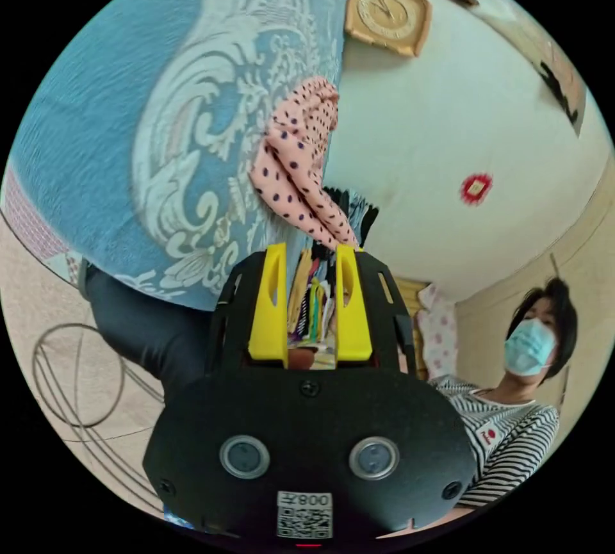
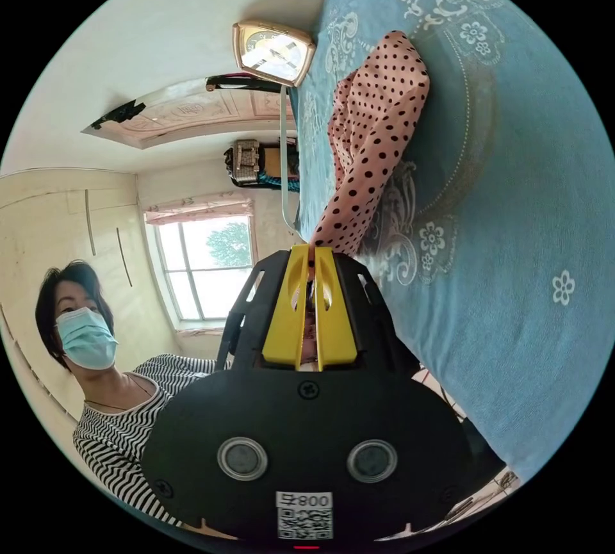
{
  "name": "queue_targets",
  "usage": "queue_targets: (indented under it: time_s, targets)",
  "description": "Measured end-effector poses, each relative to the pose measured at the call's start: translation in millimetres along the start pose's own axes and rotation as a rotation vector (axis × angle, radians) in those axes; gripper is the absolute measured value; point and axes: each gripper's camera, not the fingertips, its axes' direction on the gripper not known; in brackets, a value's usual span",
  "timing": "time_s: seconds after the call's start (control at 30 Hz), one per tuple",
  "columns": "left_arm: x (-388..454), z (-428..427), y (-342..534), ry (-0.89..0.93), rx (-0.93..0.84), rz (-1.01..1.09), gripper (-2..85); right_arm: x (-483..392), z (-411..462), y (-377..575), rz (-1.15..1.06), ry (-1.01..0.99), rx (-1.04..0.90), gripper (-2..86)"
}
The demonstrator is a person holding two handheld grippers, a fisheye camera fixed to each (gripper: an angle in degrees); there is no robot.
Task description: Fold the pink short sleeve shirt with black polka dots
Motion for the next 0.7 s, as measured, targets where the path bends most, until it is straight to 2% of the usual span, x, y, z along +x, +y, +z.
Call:
queue_targets:
  time_s: [0.1, 0.47, 0.7]
  targets:
    - [-6.5, -12.1, 0.2, 0.091, 0.069, -0.057, 11.4, 5.6, -4.7, 10.0, -0.017, 0.012, 0.000, 1.0]
    - [22.1, -46.8, -8.8, 0.148, 0.193, -0.128, 11.5, 47.7, -29.9, 55.2, -0.029, -0.005, 0.010, 1.0]
    - [60.7, -64.9, -6.8, 0.132, 0.271, -0.128, 5.1, 79.2, -58.4, 89.6, -0.036, 0.000, 0.017, 1.1]
